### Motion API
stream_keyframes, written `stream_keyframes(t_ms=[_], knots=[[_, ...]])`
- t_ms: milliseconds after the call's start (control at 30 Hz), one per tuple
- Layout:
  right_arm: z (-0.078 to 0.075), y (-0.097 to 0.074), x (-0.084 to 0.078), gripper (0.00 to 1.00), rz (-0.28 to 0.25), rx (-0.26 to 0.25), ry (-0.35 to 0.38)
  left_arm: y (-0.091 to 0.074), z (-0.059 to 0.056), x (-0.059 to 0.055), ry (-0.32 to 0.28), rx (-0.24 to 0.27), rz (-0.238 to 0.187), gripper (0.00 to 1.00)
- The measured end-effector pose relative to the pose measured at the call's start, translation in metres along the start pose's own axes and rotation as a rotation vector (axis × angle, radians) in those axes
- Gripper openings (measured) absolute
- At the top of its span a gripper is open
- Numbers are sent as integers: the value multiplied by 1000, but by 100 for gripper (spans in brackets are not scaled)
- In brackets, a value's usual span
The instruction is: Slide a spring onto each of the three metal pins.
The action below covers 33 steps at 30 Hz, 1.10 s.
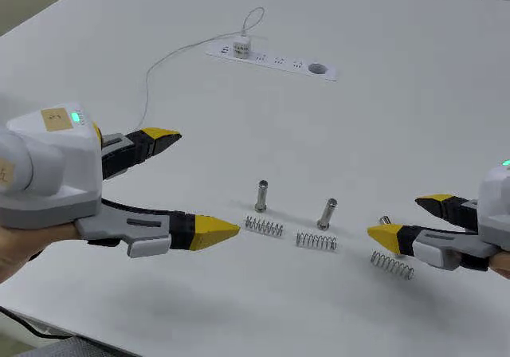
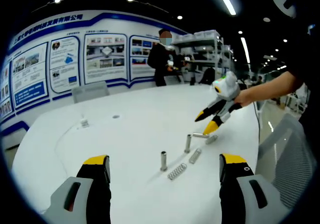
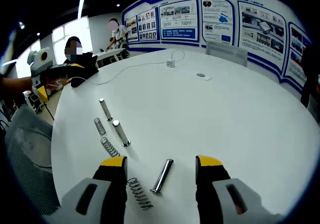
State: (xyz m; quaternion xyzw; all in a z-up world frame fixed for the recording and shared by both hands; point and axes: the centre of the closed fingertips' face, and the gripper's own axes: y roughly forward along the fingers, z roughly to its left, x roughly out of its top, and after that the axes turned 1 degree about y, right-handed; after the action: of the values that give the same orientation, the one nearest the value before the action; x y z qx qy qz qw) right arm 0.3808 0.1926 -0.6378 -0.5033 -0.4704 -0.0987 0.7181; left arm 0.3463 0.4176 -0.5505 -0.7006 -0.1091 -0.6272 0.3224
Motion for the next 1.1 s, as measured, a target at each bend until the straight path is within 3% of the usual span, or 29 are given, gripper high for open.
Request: stream_keyframes(t_ms=[367, 467, 533, 900, 1100], knots=[[-9, 14, -16, 38, 53, -50, 34, -2, 0, -1, 3, 14, 2, 92], [-17, 15, -19, 29, 50, -90, 97, -3, 0, -1, 2, 16, 0, 92], [-19, 15, -19, 28, 44, -98, 141, -3, 0, -1, -2, 18, -2, 92], [-11, 24, -22, 22, 72, -103, 144, -5, -2, -6, -19, 23, 4, 92], [-13, 28, -22, 19, 87, -122, 146, -7, -2, -5, -21, 29, 4, 92]])
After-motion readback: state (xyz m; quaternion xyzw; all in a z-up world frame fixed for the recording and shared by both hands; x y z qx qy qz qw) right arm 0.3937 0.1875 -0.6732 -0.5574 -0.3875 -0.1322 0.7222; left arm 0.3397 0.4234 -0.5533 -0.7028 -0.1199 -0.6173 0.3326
